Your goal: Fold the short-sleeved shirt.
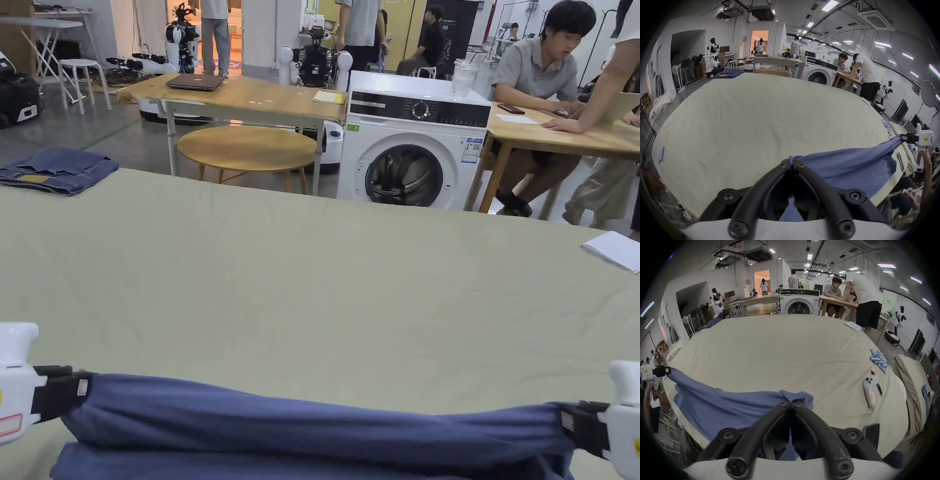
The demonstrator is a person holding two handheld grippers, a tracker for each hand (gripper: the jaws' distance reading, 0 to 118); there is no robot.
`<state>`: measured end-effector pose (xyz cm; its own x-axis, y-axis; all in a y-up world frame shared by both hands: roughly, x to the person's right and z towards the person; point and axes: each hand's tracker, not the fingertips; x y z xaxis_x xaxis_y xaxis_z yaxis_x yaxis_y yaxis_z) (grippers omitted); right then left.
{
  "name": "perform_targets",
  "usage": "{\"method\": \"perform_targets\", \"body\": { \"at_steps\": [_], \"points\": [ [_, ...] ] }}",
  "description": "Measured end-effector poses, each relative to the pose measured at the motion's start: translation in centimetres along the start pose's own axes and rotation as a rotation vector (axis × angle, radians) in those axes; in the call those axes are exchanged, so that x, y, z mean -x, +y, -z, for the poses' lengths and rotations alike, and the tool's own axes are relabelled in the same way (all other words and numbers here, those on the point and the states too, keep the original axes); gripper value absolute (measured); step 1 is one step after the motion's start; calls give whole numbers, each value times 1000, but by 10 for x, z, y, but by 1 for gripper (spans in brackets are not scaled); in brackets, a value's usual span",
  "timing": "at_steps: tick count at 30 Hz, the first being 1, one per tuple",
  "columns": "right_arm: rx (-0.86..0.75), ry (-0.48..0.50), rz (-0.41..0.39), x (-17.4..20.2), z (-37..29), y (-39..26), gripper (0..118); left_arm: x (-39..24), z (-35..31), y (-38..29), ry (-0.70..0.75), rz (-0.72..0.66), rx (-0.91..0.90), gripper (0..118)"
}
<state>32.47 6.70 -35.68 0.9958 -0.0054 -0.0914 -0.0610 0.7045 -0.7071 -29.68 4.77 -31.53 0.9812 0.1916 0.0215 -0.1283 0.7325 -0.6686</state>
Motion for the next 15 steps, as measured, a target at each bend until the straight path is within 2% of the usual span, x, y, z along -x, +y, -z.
{"method": "perform_targets", "body": {
  "at_steps": [7, 10, 15],
  "points": [
    [142, -18, -43, 2, -23, -65, 0, 16, -20, -53, -25, -3, 105, 0],
    [228, -35, -76, 8, -14, -92, 0, 9, -16, -74, -18, 28, 205, 0],
    [323, -45, -52, 5, 24, -124, 0, 8, 20, -103, 24, 75, 377, 0]
  ]
}}
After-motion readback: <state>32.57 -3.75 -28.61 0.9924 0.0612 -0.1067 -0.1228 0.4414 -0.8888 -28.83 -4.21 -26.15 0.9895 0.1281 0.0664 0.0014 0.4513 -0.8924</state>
